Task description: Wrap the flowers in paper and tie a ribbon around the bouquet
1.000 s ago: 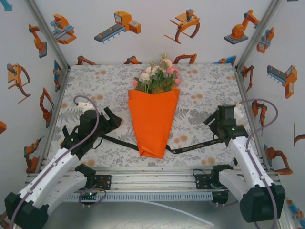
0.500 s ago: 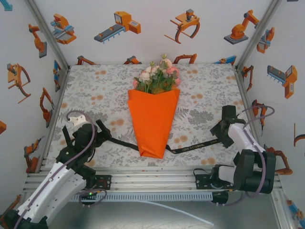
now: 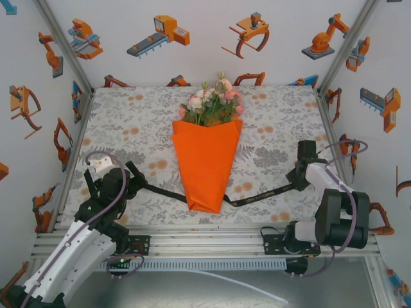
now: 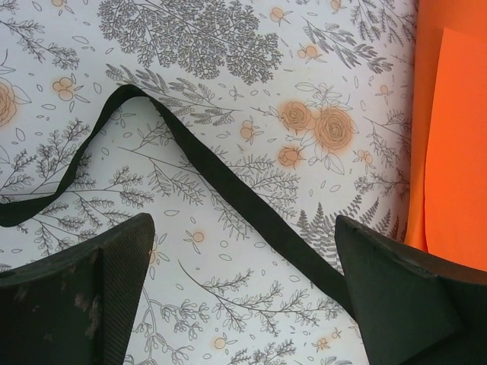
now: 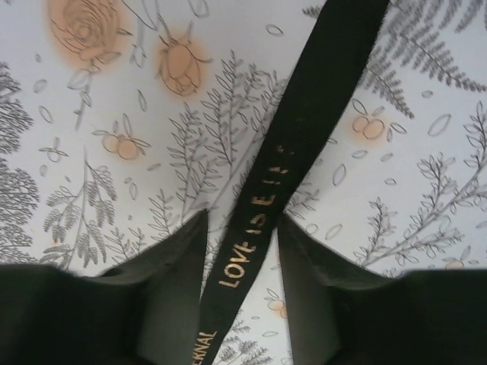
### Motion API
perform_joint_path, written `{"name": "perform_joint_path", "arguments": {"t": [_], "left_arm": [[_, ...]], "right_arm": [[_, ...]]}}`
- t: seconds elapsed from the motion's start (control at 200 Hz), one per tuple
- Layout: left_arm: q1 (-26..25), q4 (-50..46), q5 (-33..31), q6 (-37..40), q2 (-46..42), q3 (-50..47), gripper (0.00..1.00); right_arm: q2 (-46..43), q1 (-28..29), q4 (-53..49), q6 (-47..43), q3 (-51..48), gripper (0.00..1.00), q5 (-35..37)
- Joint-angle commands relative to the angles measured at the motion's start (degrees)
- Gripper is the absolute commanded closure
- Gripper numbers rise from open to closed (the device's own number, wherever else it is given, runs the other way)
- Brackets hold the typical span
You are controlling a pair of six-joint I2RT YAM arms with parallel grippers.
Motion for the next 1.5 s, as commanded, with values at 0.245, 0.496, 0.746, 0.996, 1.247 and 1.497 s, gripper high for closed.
{"name": "perform_joint_path", "arguments": {"t": [0.245, 0.496, 0.746, 0.996, 1.247, 1.497], "left_arm": [[6.7, -4.21, 1.85, -10.08, 1.62, -0.71, 0.01], [23.34, -0.77, 19.36, -14.68, 10.6, -1.43, 0.02], [28.63, 7.42, 21.78, -14.75, 20.89, -0.2, 0.22], [30.23, 18.01, 15.51, -14.85, 32.87, 0.74, 0.47], [30.85, 24.44, 14.22, -14.66, 43.64, 3.87, 0.6], [31.22, 30.87, 22.42, -11.35, 48.73, 8.65, 1.0]], "right_arm": [[-8.58, -0.17, 8.67, 3.89, -1.3, 1.0, -7.45], [-17.44, 0.0, 11.32, 4.43, 6.21, 1.0, -11.08], [-15.64, 1.18, 17.49, 3.33, 5.05, 1.0, -19.93], [-15.97, 1.8, 18.23, -0.45, 5.34, 1.0, -20.01], [-15.42, 1.79, 17.87, -3.08, 6.6, 1.0, -18.85], [-13.57, 0.03, 16.7, -0.88, 9.51, 1.0, -7.29]]}}
